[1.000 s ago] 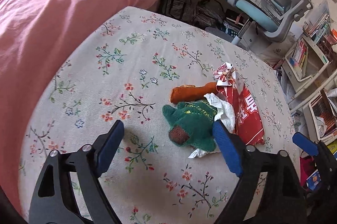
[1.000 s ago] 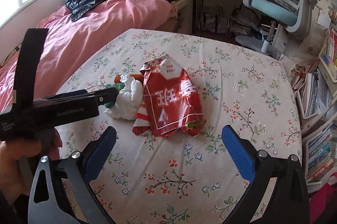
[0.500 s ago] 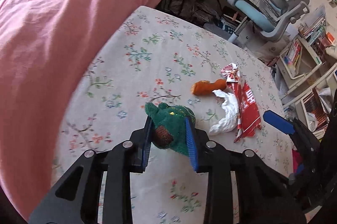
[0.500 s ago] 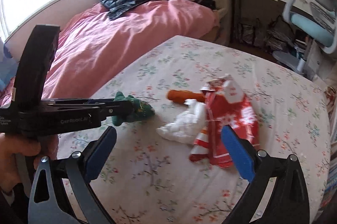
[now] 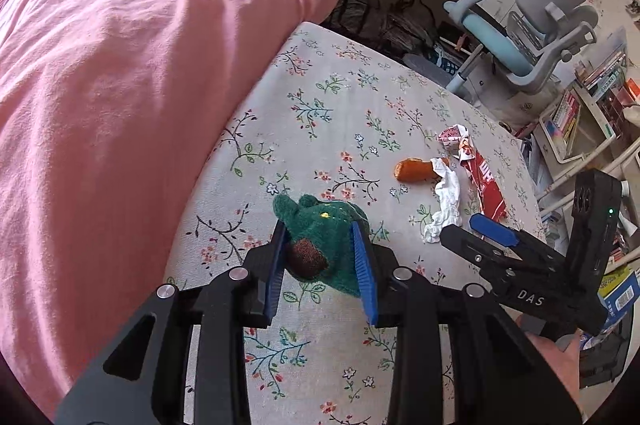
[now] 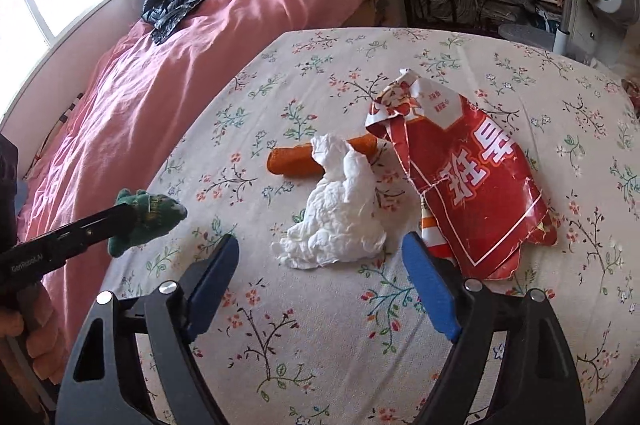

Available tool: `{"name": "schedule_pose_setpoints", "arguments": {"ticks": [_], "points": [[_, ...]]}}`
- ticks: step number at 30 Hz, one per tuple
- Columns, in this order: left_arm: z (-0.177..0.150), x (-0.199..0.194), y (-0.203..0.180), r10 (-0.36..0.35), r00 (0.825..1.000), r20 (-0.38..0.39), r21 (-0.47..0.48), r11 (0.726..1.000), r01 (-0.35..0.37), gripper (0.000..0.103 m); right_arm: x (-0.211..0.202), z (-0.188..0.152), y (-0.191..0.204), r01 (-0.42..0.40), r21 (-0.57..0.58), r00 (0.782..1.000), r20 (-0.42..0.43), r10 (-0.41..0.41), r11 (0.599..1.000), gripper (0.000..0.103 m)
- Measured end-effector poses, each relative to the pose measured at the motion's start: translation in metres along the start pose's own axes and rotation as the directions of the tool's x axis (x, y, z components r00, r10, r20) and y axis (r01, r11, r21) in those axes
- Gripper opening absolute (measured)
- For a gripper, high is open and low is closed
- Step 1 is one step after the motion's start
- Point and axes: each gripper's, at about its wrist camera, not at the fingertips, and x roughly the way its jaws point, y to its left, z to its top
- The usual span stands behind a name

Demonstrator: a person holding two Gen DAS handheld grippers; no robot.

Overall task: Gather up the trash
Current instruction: 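Grasp the green plush toy with the left gripper while the right gripper grasps a white tissue, then carry the plush toy and tissue over the yellow bin and open both grippers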

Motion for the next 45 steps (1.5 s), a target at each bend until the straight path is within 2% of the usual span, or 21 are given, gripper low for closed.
{"name": "schedule_pose_setpoints", "arguments": {"ticks": [6, 10, 12, 17, 20, 24, 27, 34, 40, 45], "points": [[-0.002, 0.005, -0.013, 0.0, 1.0, -0.009, 0.031, 1.0, 0.001, 0.03, 0.014, 0.003, 0.005, 0.084, -0.067, 0.996, 0.027, -0.082, 0.994, 0.081], [-0.003, 0.005, -0.024, 0.017, 1.0, 0.002, 0.081, 0.997, -0.017, 0.03, 0.017, 0.008, 0.008, 0.091, -0.085, 0.996, 0.026, -0.089, 0.992, 0.08], [-0.003, 0.005, -0.031, 0.026, 1.0, 0.01, 0.109, 0.994, -0.027, 0.03, 0.015, 0.006, 0.009, 0.095, -0.101, 0.995, 0.026, -0.093, 0.99, 0.071], [-0.008, 0.005, -0.047, 0.049, 0.999, 0.024, 0.185, 0.981, -0.052, 0.03, 0.01, 0.004, 0.003, 0.094, -0.097, 0.995, 0.025, -0.092, 0.991, 0.028], [-0.011, 0.002, -0.057, 0.065, 0.997, 0.04, 0.229, 0.971, -0.072, 0.03, 0.007, 0.001, 0.0, 0.083, -0.086, 0.996, 0.024, -0.081, 0.993, 0.02], [-0.014, -0.004, -0.068, 0.082, 0.994, 0.075, 0.277, 0.956, -0.1, 0.031, -0.002, -0.003, 0.003, 0.045, -0.082, 0.999, 0.028, -0.043, 0.996, 0.02], [-0.015, -0.012, -0.072, 0.064, 0.993, 0.098, 0.274, 0.958, -0.089, 0.031, -0.016, -0.005, 0.007, 0.016, -0.078, 0.998, 0.054, -0.012, 0.997, 0.02], [-0.023, -0.044, -0.068, -0.049, 0.983, 0.176, 0.239, 0.971, 0.006, 0.03, -0.066, -0.014, 0.019, -0.037, -0.059, 0.99, 0.136, 0.045, 0.998, 0.02], [-0.052, -0.078, -0.067, -0.105, 0.968, 0.227, 0.249, 0.967, 0.046, 0.03, -0.109, -0.04, 0.03, -0.061, -0.048, 0.979, 0.192, 0.069, 0.997, 0.02], [-0.092, -0.107, -0.071, -0.096, 0.965, 0.244, 0.272, 0.962, 0.027, 0.03, -0.138, -0.071, 0.038, -0.075, -0.035, 0.97, 0.228, 0.081, 0.997, 0.02]]}}
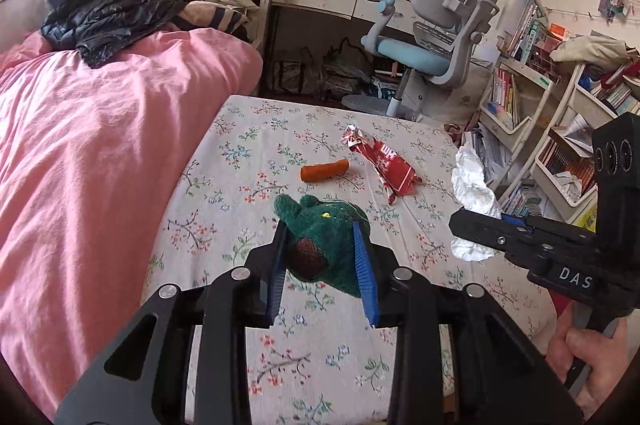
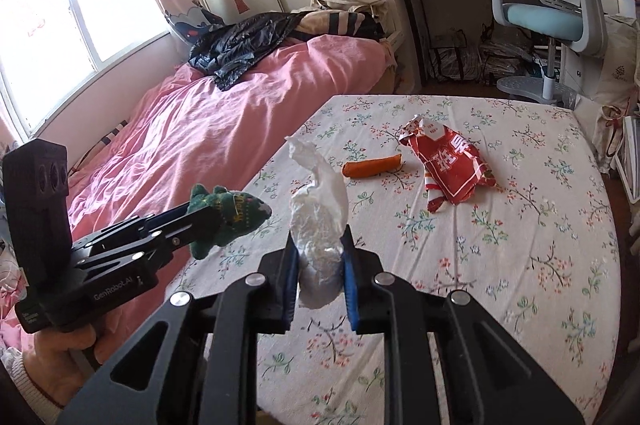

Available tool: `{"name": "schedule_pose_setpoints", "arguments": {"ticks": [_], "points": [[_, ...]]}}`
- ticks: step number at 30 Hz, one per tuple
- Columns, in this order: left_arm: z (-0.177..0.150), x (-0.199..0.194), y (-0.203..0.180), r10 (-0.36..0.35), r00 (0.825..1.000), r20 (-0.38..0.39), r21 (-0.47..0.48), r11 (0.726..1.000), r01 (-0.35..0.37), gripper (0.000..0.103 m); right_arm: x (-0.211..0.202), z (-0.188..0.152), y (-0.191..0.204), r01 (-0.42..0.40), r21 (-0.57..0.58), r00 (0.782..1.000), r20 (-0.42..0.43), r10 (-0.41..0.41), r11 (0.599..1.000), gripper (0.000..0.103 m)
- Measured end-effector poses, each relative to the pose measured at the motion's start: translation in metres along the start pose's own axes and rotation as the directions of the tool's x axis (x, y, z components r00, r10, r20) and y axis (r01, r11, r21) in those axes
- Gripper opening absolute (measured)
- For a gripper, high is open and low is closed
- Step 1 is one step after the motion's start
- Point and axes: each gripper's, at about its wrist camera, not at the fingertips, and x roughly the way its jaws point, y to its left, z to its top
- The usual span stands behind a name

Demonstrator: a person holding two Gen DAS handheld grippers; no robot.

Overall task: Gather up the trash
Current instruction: 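Carry the plush toy and tissue over the yellow bin and open both grippers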

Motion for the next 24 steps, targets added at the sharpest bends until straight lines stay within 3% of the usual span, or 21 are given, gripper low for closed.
{"name": "schedule_pose_setpoints", "arguments": {"ticks": [14, 24], "points": [[-0.062, -0.065, -0.015, 0.003, 1.0, 0.009, -0.001, 1.0, -0.003, 0.03, -0.038, -0.062, 0.031, -0.032, -0.039, 0.999, 0.033, 0.033, 0.999, 0.02], [-0.08, -0.085, -0.017, -0.011, 1.0, 0.008, -0.004, 1.0, 0.011, 0.03, -0.039, -0.125, 0.058, -0.061, -0.035, 0.995, -0.08, 0.058, 0.998, 0.022]]}}
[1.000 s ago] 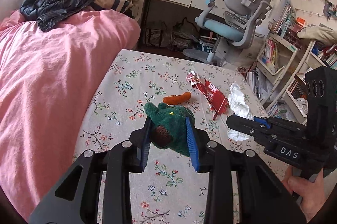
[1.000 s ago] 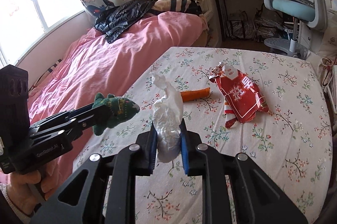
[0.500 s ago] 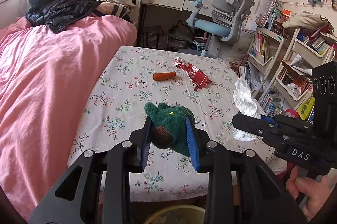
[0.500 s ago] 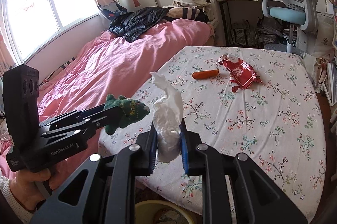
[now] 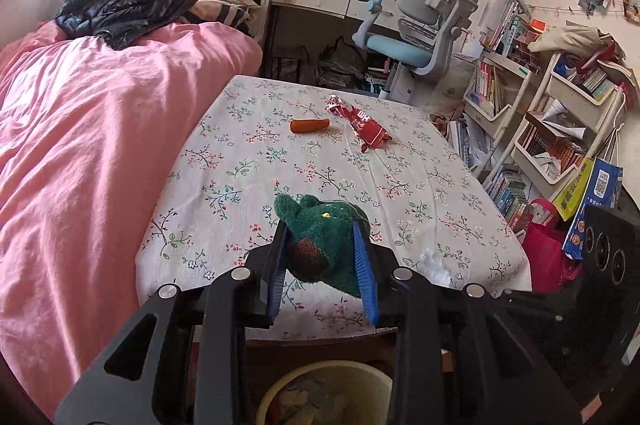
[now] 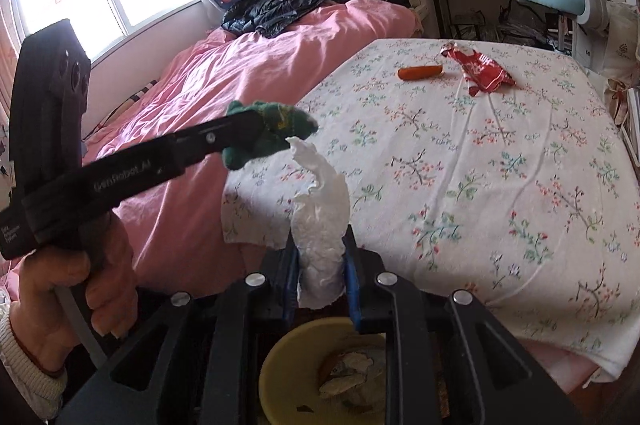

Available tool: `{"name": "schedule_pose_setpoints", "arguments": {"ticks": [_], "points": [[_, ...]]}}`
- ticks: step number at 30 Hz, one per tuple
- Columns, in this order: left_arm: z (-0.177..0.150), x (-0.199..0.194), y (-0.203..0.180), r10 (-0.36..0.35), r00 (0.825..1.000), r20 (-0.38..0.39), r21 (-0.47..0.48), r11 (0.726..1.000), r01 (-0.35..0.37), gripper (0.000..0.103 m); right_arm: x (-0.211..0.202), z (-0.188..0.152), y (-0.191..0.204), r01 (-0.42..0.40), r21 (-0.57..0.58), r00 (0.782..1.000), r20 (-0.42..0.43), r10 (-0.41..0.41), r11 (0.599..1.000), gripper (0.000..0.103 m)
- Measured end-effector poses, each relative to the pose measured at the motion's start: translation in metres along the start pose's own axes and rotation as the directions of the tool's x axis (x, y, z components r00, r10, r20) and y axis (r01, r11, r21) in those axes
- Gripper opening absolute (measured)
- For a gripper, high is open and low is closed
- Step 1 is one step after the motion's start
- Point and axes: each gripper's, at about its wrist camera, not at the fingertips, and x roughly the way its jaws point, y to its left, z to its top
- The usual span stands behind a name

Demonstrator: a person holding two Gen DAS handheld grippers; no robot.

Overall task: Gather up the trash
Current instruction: 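Carry the plush toy and tissue over the yellow bin and open both grippers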

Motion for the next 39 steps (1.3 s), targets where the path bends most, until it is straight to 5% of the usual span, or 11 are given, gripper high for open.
{"name": "schedule_pose_setpoints", "arguments": {"ticks": [16, 18, 25, 32, 36, 39], "points": [[-0.033, -0.032, 0.003, 0.003, 1.0, -0.016, 0.001, 1.0, -0.003, 0.03, 0.018, -0.072, 0.041, -0.026, 0.01, 0.985, -0.172, 0.028, 1.0, 0.023], [-0.038, -0.034, 0.004, 0.009, 1.0, -0.028, 0.003, 1.0, -0.009, 0.03, 0.02, -0.078, 0.04, -0.026, 0.022, 0.981, -0.191, 0.03, 0.999, 0.028], [-0.056, -0.032, -0.004, 0.039, 0.995, -0.094, 0.05, 0.998, -0.035, 0.03, 0.012, -0.085, 0.033, 0.028, 0.043, 0.984, -0.177, -0.02, 0.999, 0.07], [-0.074, -0.024, -0.012, 0.069, 0.983, -0.168, 0.093, 0.994, -0.054, 0.03, 0.0, -0.082, 0.009, 0.142, 0.11, 0.981, -0.145, -0.125, 0.984, 0.078], [-0.091, -0.015, -0.026, 0.063, 0.966, -0.249, 0.156, 0.987, -0.024, 0.03, -0.015, -0.076, 0.02, 0.347, 0.044, 0.937, -0.059, -0.344, 0.937, 0.09], [-0.1, -0.009, -0.032, 0.079, 0.952, -0.296, 0.183, 0.983, -0.025, 0.032, -0.035, -0.075, 0.028, 0.545, 0.01, 0.835, 0.083, -0.544, 0.838, 0.096]]}}
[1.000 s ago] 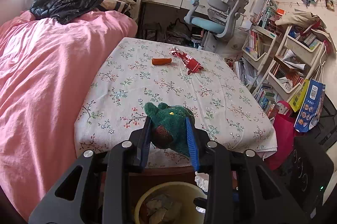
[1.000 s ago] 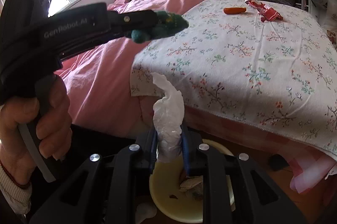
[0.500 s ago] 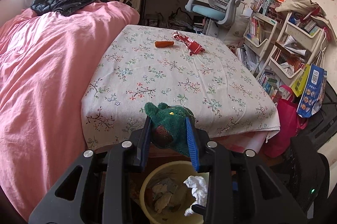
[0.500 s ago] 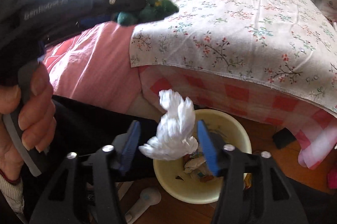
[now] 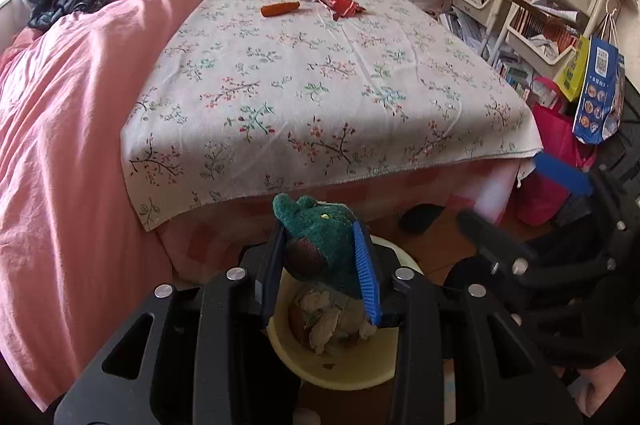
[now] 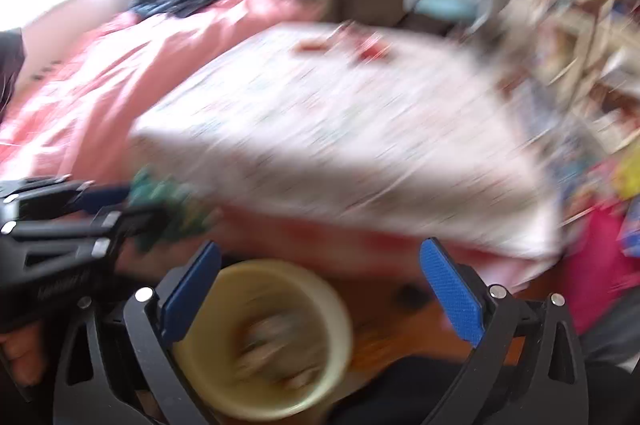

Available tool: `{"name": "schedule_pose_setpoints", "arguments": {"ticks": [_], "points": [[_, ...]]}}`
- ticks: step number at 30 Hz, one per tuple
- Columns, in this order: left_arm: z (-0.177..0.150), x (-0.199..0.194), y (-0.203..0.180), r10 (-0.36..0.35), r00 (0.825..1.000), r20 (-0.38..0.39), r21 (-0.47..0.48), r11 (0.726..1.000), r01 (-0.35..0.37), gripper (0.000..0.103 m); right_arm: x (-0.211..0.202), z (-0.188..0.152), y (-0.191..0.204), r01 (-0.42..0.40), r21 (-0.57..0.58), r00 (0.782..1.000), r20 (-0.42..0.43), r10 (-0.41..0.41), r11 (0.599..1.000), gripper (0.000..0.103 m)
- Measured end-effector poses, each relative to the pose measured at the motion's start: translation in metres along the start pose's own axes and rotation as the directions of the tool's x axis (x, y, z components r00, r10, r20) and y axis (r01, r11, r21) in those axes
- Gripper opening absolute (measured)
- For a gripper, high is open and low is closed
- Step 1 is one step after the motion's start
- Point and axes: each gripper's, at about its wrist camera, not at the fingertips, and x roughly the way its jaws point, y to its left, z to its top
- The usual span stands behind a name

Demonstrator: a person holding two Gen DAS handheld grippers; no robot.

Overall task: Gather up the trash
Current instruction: 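Carry the plush toy and tissue over the yellow bin and open both grippers, then move both open grippers back toward the orange stick and red wrapper on the table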

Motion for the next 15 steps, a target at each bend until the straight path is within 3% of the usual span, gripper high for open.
{"name": "schedule_pose_setpoints", "arguments": {"ticks": [4, 6, 9, 15], "points": [[0.0, -0.002, 0.002, 0.01, 1.0, 0.009, -0.013, 1.0, -0.01, 0.036, 0.003, -0.002, -0.014, 0.004, 0.05, 1.0, -0.009, -0.004, 0.999, 0.096], [0.0, -0.003, 0.006, 0.03, 0.999, 0.02, -0.039, 0.999, -0.029, 0.048, -0.003, -0.002, -0.02, 0.016, 0.073, 1.0, 0.026, -0.018, 0.997, 0.096], [0.003, -0.006, 0.013, 0.045, 0.998, 0.041, -0.078, 0.996, -0.042, 0.053, -0.011, 0.001, -0.021, 0.017, 0.082, 0.997, 0.077, -0.024, 0.996, 0.096], [0.008, -0.014, 0.025, 0.078, 0.992, 0.098, -0.14, 0.988, -0.063, 0.061, -0.004, 0.002, -0.019, -0.012, 0.083, 0.998, 0.06, 0.007, 0.997, 0.096]]}}
